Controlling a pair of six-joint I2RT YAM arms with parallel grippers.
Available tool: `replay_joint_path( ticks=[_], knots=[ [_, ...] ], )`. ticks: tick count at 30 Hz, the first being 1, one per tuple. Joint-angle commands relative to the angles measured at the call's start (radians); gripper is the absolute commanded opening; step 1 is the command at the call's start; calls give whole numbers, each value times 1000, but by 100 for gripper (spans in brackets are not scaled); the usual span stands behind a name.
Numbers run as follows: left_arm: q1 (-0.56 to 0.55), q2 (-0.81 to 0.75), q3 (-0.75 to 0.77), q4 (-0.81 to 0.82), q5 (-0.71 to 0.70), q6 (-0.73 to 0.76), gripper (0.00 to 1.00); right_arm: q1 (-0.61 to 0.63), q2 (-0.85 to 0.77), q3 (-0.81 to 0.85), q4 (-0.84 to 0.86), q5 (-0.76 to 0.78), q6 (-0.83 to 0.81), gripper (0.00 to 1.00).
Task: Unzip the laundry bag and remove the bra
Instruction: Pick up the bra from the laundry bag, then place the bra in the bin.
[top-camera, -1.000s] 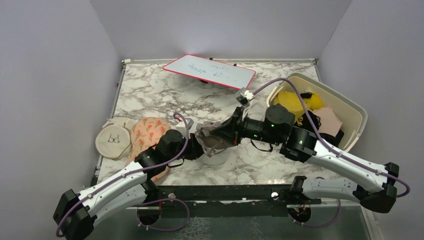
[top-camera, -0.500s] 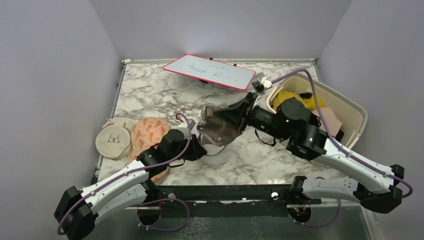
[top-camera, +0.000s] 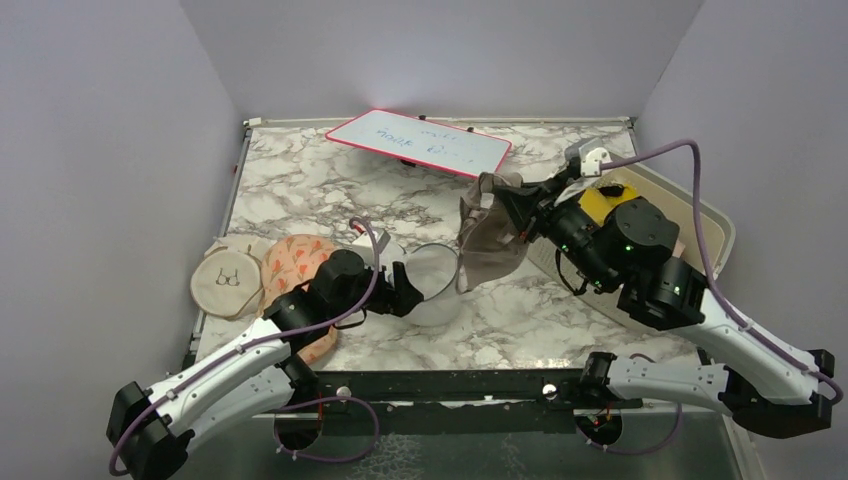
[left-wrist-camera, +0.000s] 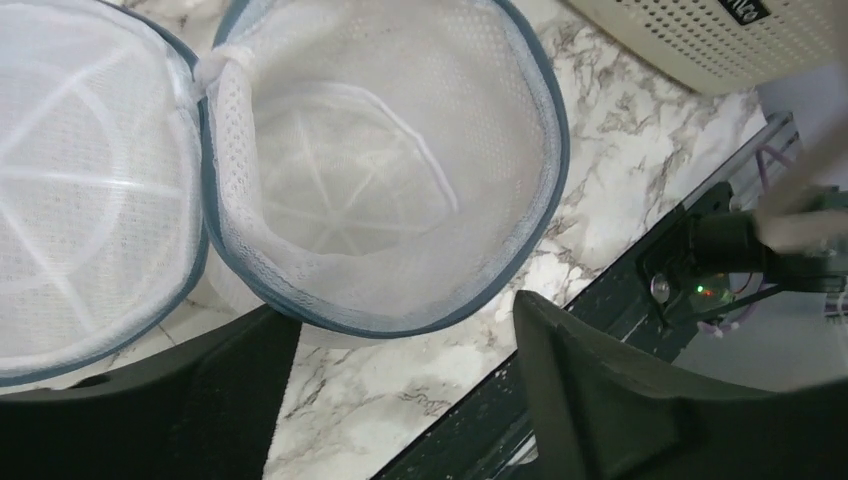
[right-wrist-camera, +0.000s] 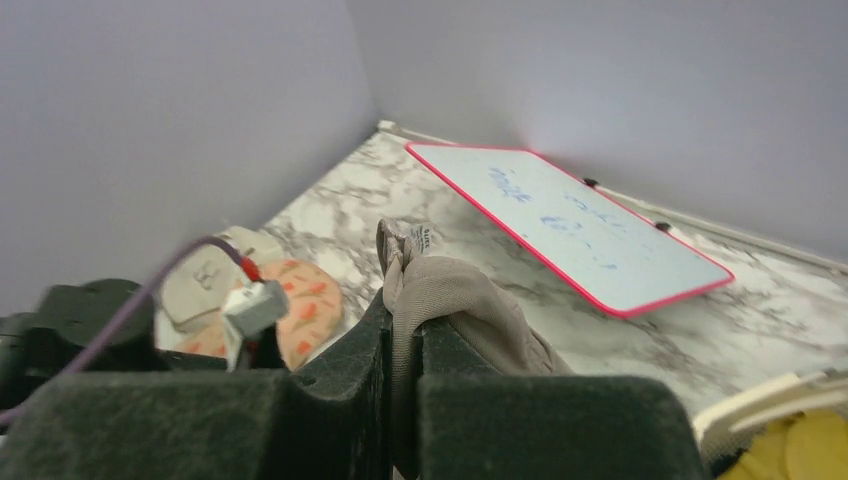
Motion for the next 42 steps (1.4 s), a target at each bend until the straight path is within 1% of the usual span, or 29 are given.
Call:
replay_joint_path(
  ticks=[1, 4, 7, 8, 10, 12, 15, 16, 20, 24, 28, 32, 34, 38, 42],
  knots=[
    [-5, -31, 88, -84, -71, 80, 77, 1, 15, -51, -36, 195, -56, 1],
    [-6, -30, 132, -128, -101, 115, 83, 0, 47, -56, -31, 313, -87, 1],
    [-6, -29, 178, -169, -132, 146, 87, -3, 92, -57, 16, 430, -171, 1],
    [-6, -30, 191, -183, -144, 153, 93, -13, 109, -52, 33, 446, -194, 1],
    [-5, -33, 218, -208, -167, 168, 96, -62, 125, -39, 67, 430, -223, 1],
    [-5, -35, 242, -229, -187, 183, 99, -153, 140, -15, 67, 357, -202, 1],
    [-6, -43, 285, -260, -221, 210, 99, -303, 172, 41, 23, 243, -134, 1],
    [-6, -45, 301, -271, -235, 222, 99, -332, 184, 63, 10, 240, -122, 1],
    [-6, -67, 361, -307, -301, 271, 99, -410, 224, 151, -24, 320, -93, 1],
    [-6, -93, 398, -328, -354, 326, 99, -552, 210, 211, -61, 277, -20, 1],
    [-5, -126, 407, -346, -415, 391, 99, -587, 161, 164, -13, 302, -53, 1],
    [-6, -162, 407, -356, -482, 458, 99, -614, 157, 63, -5, 368, -111, 1],
    [-6, -184, 396, -355, -519, 485, 99, -664, 151, -13, 0, 310, -97, 1],
    [-6, -220, 364, -356, -555, 521, 99, -791, 147, -105, -16, 58, 2, 1],
    [-6, -251, 339, -353, -532, 533, 99, -838, 194, -106, -43, -37, 65, 1]
  ],
)
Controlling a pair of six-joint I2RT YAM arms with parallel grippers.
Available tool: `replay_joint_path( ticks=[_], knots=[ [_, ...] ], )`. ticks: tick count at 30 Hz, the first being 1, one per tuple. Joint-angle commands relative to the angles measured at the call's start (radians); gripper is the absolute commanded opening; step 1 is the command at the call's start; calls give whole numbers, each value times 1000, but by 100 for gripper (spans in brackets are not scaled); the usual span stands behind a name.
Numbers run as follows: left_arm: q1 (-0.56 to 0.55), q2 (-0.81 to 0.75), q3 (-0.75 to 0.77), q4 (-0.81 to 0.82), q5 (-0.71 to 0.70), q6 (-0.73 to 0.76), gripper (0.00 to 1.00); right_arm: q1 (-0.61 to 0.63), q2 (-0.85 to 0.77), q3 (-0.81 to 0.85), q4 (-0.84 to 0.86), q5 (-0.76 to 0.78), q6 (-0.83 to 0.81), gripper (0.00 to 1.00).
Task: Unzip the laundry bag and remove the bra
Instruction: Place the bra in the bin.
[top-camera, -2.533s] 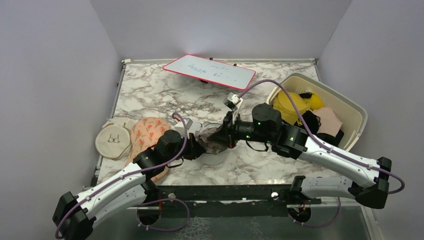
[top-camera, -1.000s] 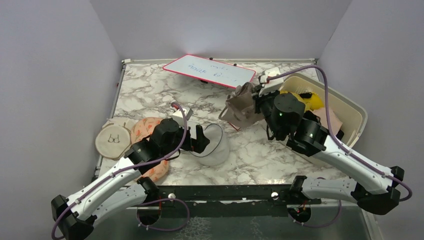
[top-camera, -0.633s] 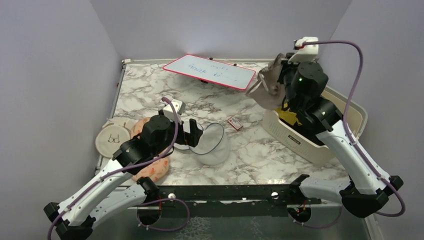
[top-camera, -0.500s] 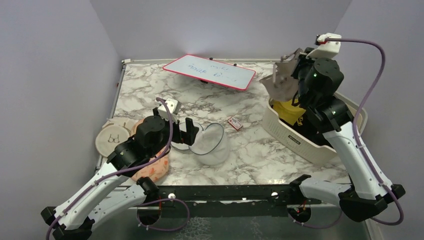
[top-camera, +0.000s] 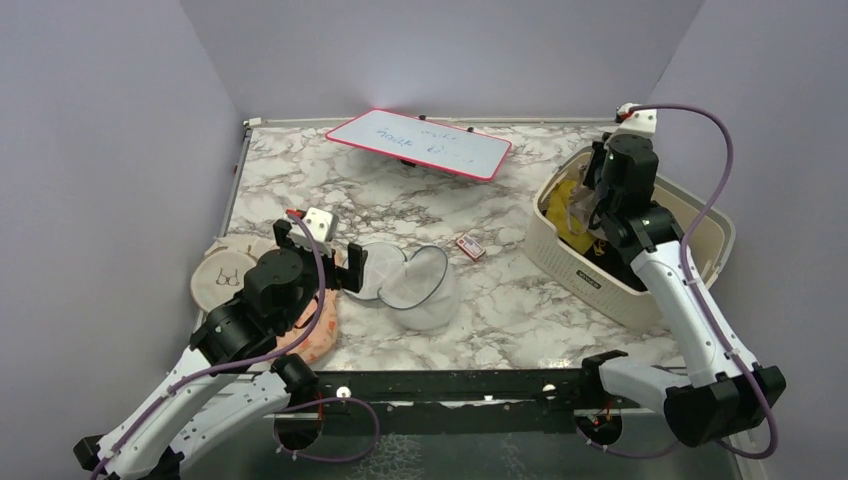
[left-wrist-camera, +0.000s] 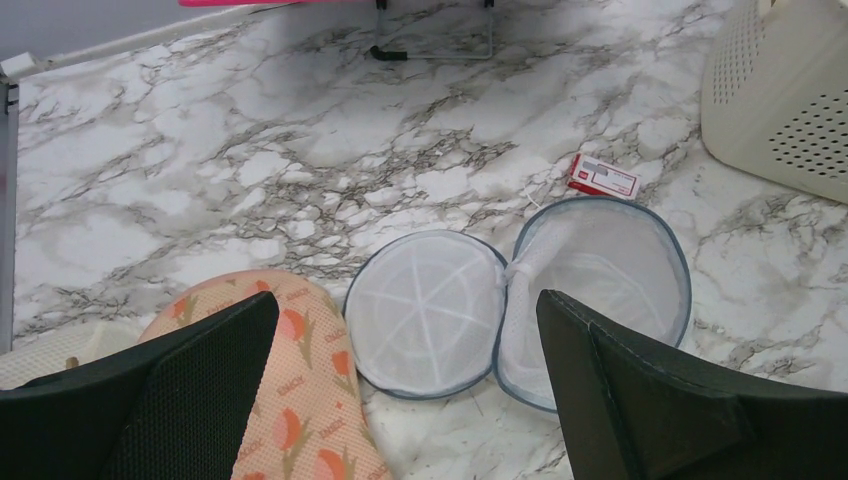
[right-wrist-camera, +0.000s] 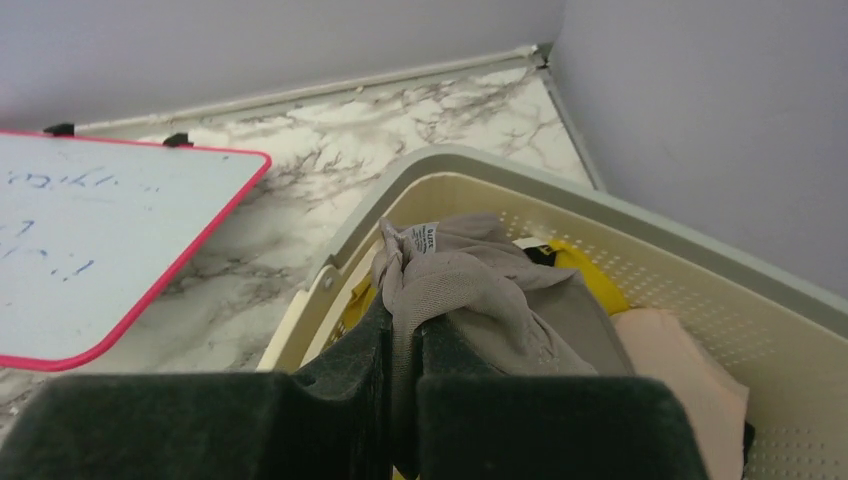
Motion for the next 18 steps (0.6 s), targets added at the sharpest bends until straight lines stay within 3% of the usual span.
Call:
replay_joint_path(
  ticks=[1, 12, 18],
  knots=[
    [-6, -32, -31, -3, -22, 49, 99, -41, 29, 17, -11, -176, 91, 1],
    [-6, -17, -53, 23, 5, 56, 99, -190, 195, -19, -6, -232, 234, 2],
    [-6, 13, -57, 26, 24, 53, 99, -191, 264, -133, 17, -242, 239, 21]
  ],
)
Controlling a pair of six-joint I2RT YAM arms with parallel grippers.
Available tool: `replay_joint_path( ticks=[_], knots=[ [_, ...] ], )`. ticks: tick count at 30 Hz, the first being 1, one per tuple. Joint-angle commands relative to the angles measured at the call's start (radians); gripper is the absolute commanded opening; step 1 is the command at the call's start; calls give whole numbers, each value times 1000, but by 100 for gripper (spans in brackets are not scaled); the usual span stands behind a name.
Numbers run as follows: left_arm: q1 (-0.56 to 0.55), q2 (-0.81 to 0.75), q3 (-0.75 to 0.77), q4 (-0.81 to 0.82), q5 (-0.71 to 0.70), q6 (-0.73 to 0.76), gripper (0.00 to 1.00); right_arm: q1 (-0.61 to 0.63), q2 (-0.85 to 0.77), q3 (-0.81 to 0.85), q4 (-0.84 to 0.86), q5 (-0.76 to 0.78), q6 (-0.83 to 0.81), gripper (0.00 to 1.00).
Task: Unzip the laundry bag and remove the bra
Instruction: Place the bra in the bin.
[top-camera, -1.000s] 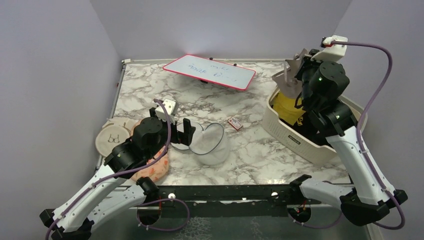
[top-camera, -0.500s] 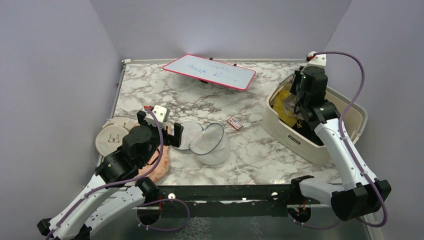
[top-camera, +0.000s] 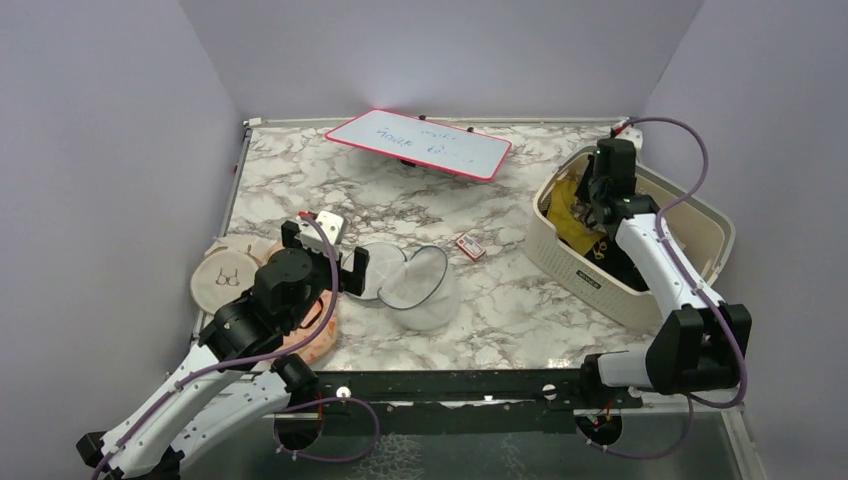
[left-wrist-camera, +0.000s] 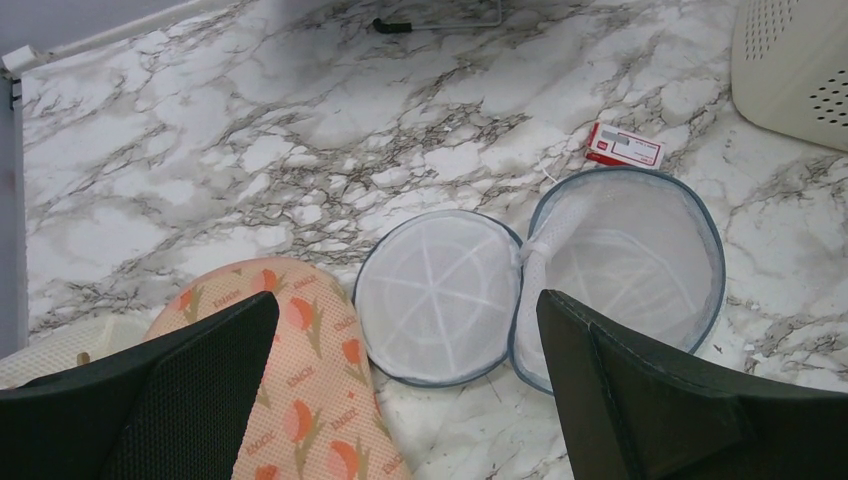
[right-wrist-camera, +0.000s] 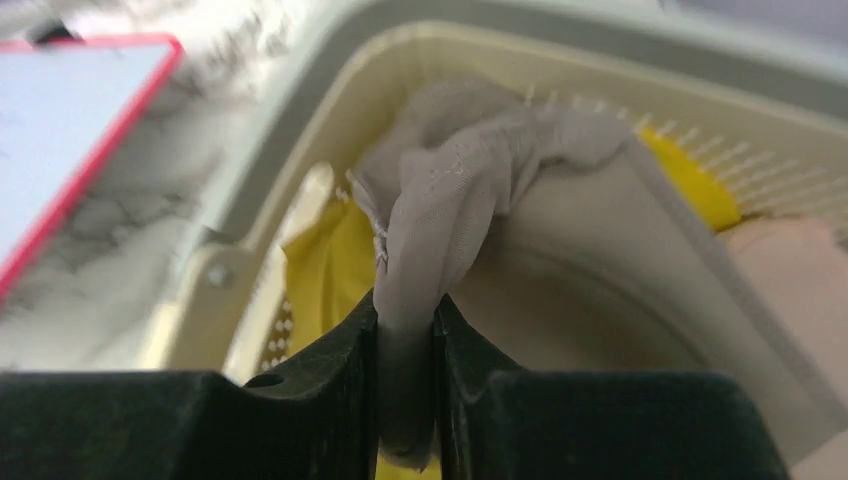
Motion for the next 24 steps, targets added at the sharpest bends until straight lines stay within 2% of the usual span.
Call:
replay_joint_path(
  ticks=[1, 6, 13, 15, 18, 24],
  knots=[
    [-6, 27, -11, 23, 30, 7, 99, 1, 35, -79, 13, -43, 23, 24],
    [-6, 66, -14, 25, 42, -5, 99, 1, 9, -61, -22, -55, 12, 36],
    [-6, 136, -36, 69, 77, -82, 99, 1, -125, -9, -68, -148, 16, 68],
    [-5, 158, -50, 88, 94, -128, 99, 0, -164, -15, -75, -184, 20, 75],
    [-6, 190, -70, 100, 108, -209, 99, 1, -221, -30, -90, -229, 5, 80],
    [1, 199, -125, 92, 68, -393, 99, 1, -351, -110, -51, -426, -45, 81]
  ],
)
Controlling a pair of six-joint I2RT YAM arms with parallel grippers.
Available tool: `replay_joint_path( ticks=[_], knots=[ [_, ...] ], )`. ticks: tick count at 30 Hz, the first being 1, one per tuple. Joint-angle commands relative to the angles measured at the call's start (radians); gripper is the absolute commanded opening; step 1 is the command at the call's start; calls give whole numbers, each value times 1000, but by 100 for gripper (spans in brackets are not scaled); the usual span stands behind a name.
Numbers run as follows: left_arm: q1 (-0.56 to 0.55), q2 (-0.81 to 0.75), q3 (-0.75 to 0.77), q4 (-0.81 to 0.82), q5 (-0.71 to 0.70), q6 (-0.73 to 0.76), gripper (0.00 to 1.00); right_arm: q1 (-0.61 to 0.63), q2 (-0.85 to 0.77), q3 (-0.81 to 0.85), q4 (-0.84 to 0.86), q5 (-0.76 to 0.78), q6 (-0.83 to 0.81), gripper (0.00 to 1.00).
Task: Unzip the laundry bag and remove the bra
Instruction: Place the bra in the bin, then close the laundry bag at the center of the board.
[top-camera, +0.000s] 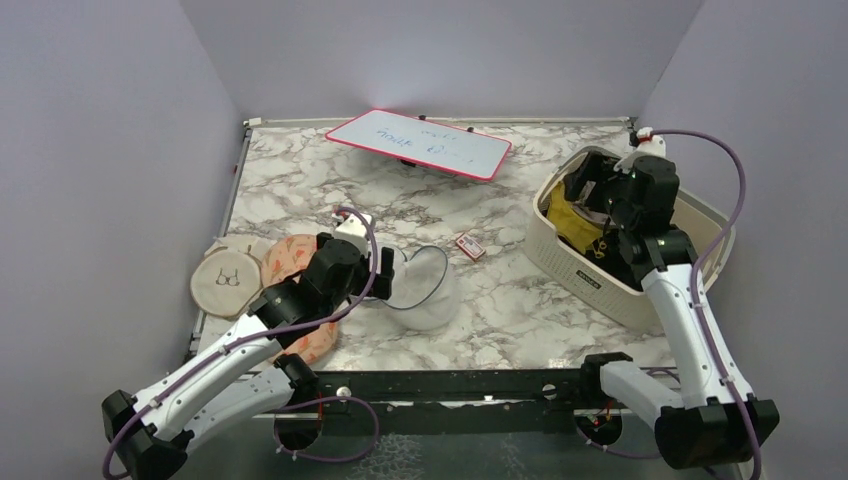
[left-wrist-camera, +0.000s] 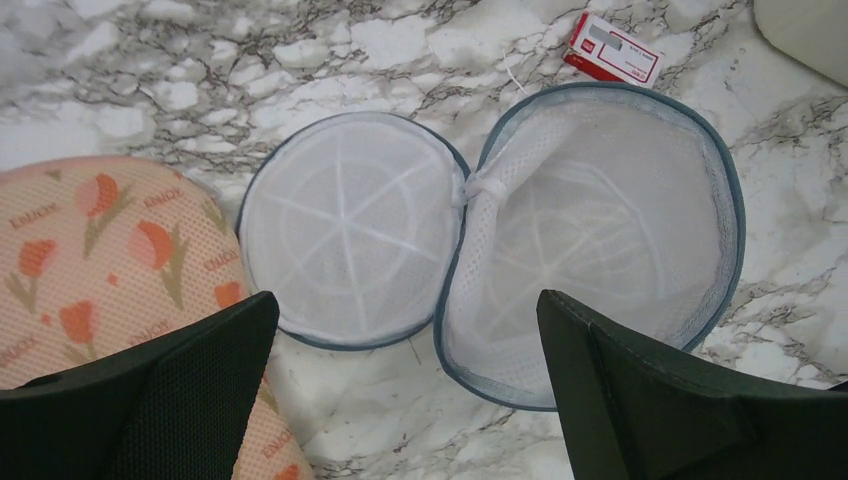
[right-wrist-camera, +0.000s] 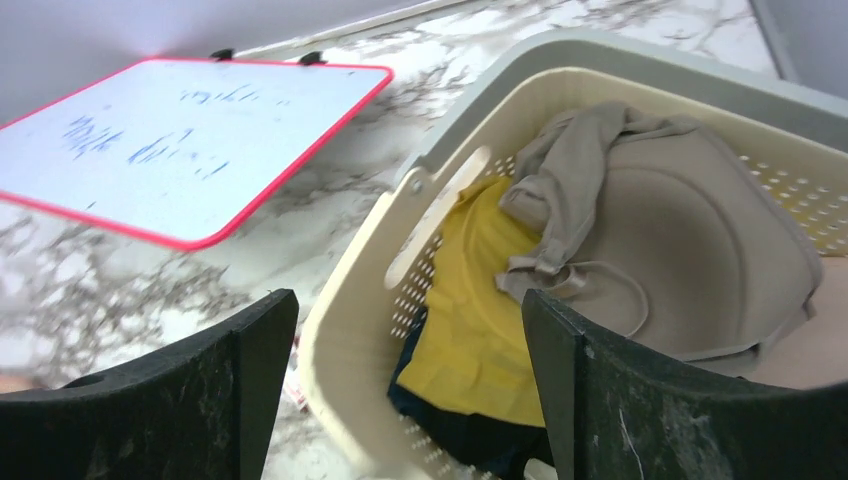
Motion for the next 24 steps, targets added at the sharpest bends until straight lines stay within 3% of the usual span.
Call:
replay_joint_path(
  ticks=[1, 4, 7, 11, 13, 16, 18, 21, 24],
  knots=[
    [12, -13, -25, 14, -14, -186, 99, -1, -75, -59, 8, -193, -42, 81],
    [121, 0, -12, -10, 46, -231, 99, -1, -98, -85, 11, -236, -43, 81],
    [251, 37, -23, -1, 201, -278, 99, -1, -105, -113, 22, -278, -50, 81],
    [344, 80, -117, 57, 341, -420, 99, -1, -106, -133, 35, -314, -45, 81],
    [364, 64, -168, 93, 361, -498, 89, -1, -113, -140, 46, -335, -43, 81],
    [369, -24, -244, 115, 318, -653, 53, -1, -122, -149, 60, -340, -43, 80],
    [369, -100, -315, 134, 279, -750, 39, -1, -126, -160, 67, -335, -42, 80],
    [369, -178, -407, 161, 244, -853, 37, -1, -132, -167, 72, -336, -41, 79],
    [370, -179, -449, 169, 239, -877, 43, -1, -142, -165, 68, -336, -42, 79]
  ],
)
